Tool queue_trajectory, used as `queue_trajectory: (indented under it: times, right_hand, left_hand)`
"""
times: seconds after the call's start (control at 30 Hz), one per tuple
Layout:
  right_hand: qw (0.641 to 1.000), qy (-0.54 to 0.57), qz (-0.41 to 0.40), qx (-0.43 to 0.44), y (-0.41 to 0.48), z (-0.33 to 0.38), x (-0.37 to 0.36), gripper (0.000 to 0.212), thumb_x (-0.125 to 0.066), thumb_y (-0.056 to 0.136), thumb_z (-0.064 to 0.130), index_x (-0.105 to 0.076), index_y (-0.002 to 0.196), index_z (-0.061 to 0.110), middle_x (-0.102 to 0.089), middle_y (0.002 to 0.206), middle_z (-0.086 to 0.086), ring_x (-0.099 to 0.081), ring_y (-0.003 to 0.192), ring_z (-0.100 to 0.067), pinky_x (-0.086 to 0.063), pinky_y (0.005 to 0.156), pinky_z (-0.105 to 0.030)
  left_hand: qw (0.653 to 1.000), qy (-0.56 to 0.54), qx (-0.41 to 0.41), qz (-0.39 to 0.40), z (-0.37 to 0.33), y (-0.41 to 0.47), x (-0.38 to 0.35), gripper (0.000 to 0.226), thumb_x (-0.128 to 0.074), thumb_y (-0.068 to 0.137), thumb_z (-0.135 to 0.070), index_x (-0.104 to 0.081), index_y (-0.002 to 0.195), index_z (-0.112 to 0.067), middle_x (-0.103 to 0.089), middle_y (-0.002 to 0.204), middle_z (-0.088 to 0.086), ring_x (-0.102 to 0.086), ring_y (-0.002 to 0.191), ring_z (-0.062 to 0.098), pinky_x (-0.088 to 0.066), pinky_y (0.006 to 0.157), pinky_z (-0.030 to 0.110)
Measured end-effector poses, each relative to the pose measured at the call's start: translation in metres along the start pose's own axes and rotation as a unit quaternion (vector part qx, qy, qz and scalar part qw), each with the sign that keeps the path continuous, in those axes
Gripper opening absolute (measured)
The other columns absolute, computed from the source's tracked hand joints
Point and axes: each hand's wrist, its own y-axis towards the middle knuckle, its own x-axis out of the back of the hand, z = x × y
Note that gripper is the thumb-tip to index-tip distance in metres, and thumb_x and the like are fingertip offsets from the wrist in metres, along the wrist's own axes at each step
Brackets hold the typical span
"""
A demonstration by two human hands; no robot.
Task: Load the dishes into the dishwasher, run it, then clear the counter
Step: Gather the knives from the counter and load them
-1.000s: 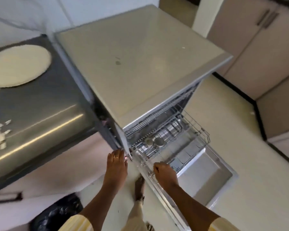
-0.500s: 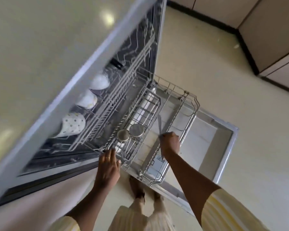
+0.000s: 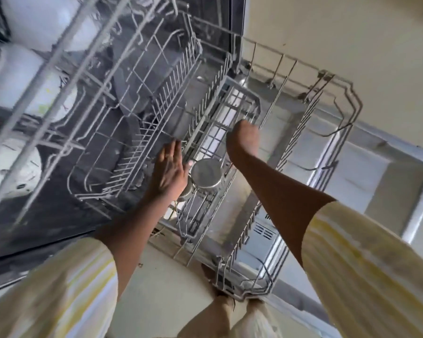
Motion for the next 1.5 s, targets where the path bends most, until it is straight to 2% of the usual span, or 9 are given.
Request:
queue_trajectory:
  times: [0.23, 0.33, 0.4, 0.63, 0.9, 1.03, 1.13, 1.3, 1.5]
  right_hand:
    - [0.993, 0.087, -0.035, -0.075, 0.018, 0.008, -0.026, 0.026, -0.034, 0.091, -0.007, -0.058, 0.087, 0.001, -0.058, 0.082, -0.009, -0.051, 0.067, -0.016, -0.048, 0.073, -0.027]
    - [0.983, 0.142, -0.036, -0.114, 0.021, 0.009, -0.027, 0.037, -0.03, 0.094, 0.0, -0.041, 0.062, 0.013, -0.046, 0.069, -0.001, -0.044, 0.056, -0.012, -0.042, 0.066, -0.026]
    - [0.975, 0.173, -0.035, -0.134, 0.025, 0.008, -0.026, 0.04, -0.029, 0.096, 0.005, -0.039, 0.059, 0.015, -0.048, 0.071, -0.004, -0.046, 0.057, -0.014, -0.041, 0.065, -0.028]
    - [0.965, 0.219, -0.018, -0.142, 0.035, 0.01, -0.021, 0.037, -0.029, 0.097, 0.01, -0.047, 0.064, 0.011, -0.047, 0.072, -0.003, -0.04, 0.053, -0.01, -0.029, 0.05, -0.023]
    - [0.957, 0.251, -0.019, -0.145, 0.027, 0.01, -0.035, 0.04, -0.028, 0.096, 0.011, -0.045, 0.059, 0.012, -0.057, 0.078, -0.011, -0.055, 0.069, -0.024, -0.049, 0.07, -0.035]
    - [0.973, 0.204, -0.029, -0.107, 0.025, 0.013, -0.038, 0.031, -0.031, 0.095, -0.001, -0.059, 0.084, -0.001, -0.061, 0.085, -0.013, -0.056, 0.072, -0.021, -0.051, 0.072, -0.031]
    - [0.974, 0.196, -0.037, -0.105, 0.026, 0.012, -0.037, 0.027, -0.032, 0.096, -0.003, -0.06, 0.099, -0.003, -0.063, 0.096, -0.016, -0.057, 0.078, -0.023, -0.054, 0.08, -0.037]
    - [0.981, 0.163, -0.02, -0.105, 0.031, 0.009, -0.04, 0.034, -0.029, 0.096, 0.001, -0.052, 0.072, 0.007, -0.061, 0.088, -0.015, -0.058, 0.078, -0.026, -0.054, 0.083, -0.044]
    - [0.975, 0.179, -0.003, -0.131, 0.038, 0.009, -0.042, 0.028, -0.032, 0.098, 0.005, -0.06, 0.095, 0.002, -0.061, 0.09, -0.008, -0.057, 0.075, -0.018, -0.053, 0.075, -0.027]
  left_hand:
    - [0.999, -0.049, -0.023, -0.01, 0.0, 0.017, -0.012, 0.07, -0.016, 0.093, -0.049, -0.016, 0.147, -0.004, -0.019, 0.153, 0.017, -0.02, 0.141, 0.031, -0.006, 0.112, 0.03]
    - [0.998, -0.055, -0.027, -0.016, -0.001, 0.014, -0.012, 0.077, -0.007, 0.092, -0.055, -0.022, 0.145, -0.002, -0.027, 0.151, 0.018, -0.026, 0.139, 0.033, -0.01, 0.111, 0.032]
    - [0.998, -0.055, -0.029, -0.01, -0.003, 0.013, -0.013, 0.081, 0.0, 0.09, -0.059, -0.019, 0.146, -0.003, -0.025, 0.151, 0.017, -0.024, 0.14, 0.032, -0.008, 0.111, 0.032]
    - [0.997, -0.06, -0.033, -0.02, -0.004, 0.011, -0.014, 0.072, -0.01, 0.092, -0.052, -0.016, 0.147, -0.005, -0.021, 0.153, 0.016, -0.02, 0.141, 0.029, -0.004, 0.112, 0.029]
    - [0.998, -0.052, -0.032, -0.029, -0.009, 0.01, -0.015, 0.062, -0.034, 0.097, -0.036, -0.017, 0.147, -0.003, -0.018, 0.154, 0.018, -0.018, 0.141, 0.031, -0.002, 0.111, 0.026]
    - [0.998, -0.05, -0.034, -0.028, -0.008, 0.01, -0.016, 0.062, -0.034, 0.098, -0.036, -0.016, 0.147, -0.003, -0.016, 0.154, 0.017, -0.016, 0.142, 0.03, -0.001, 0.111, 0.026]
    - [0.998, -0.051, -0.034, -0.024, -0.007, 0.01, -0.017, 0.062, -0.033, 0.098, -0.036, -0.014, 0.147, -0.004, -0.014, 0.155, 0.016, -0.014, 0.142, 0.03, -0.002, 0.111, 0.027]
    - [0.998, -0.064, -0.023, -0.017, -0.009, 0.011, -0.019, 0.063, -0.035, 0.098, -0.035, -0.013, 0.147, -0.004, -0.013, 0.155, 0.016, -0.015, 0.142, 0.03, -0.006, 0.112, 0.029]
    - [0.998, -0.064, -0.021, -0.008, -0.008, 0.01, -0.02, 0.064, -0.034, 0.096, -0.037, -0.014, 0.147, -0.004, -0.013, 0.155, 0.015, -0.015, 0.141, 0.03, -0.008, 0.112, 0.03]
